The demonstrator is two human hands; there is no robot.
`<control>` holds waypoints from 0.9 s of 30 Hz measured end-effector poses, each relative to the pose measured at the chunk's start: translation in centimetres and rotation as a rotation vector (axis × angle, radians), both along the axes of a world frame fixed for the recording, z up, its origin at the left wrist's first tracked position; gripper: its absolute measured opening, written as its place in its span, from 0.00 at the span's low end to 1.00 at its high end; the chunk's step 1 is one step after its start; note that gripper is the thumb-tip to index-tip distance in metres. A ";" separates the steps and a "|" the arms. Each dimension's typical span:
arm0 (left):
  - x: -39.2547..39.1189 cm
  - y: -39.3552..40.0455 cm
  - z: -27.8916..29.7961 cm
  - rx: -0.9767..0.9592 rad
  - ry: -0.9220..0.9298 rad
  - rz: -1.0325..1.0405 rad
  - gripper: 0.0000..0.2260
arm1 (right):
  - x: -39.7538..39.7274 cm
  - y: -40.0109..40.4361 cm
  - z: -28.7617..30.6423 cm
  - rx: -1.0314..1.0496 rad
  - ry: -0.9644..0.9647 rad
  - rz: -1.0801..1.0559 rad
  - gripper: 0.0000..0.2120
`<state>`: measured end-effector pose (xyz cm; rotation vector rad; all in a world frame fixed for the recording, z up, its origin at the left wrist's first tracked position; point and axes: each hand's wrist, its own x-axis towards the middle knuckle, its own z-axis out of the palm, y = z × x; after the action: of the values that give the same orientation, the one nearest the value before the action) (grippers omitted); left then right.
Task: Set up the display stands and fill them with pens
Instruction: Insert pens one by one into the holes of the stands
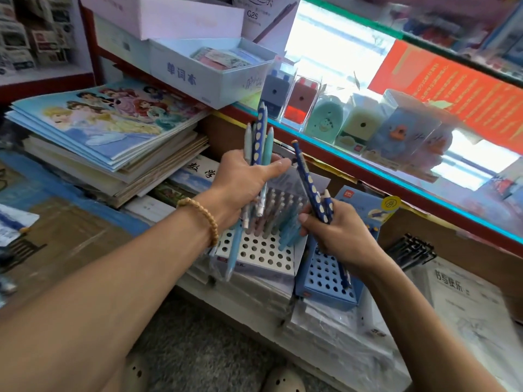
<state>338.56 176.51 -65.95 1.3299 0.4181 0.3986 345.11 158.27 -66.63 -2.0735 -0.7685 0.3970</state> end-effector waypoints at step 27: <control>0.5 -1.6 1.2 -0.232 -0.056 0.091 0.05 | 1.4 -4.1 2.6 0.331 0.255 -0.333 0.07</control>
<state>339.02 174.90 -64.79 1.0745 0.4643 0.4481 346.50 154.18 -64.02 -1.7542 -0.3035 0.3152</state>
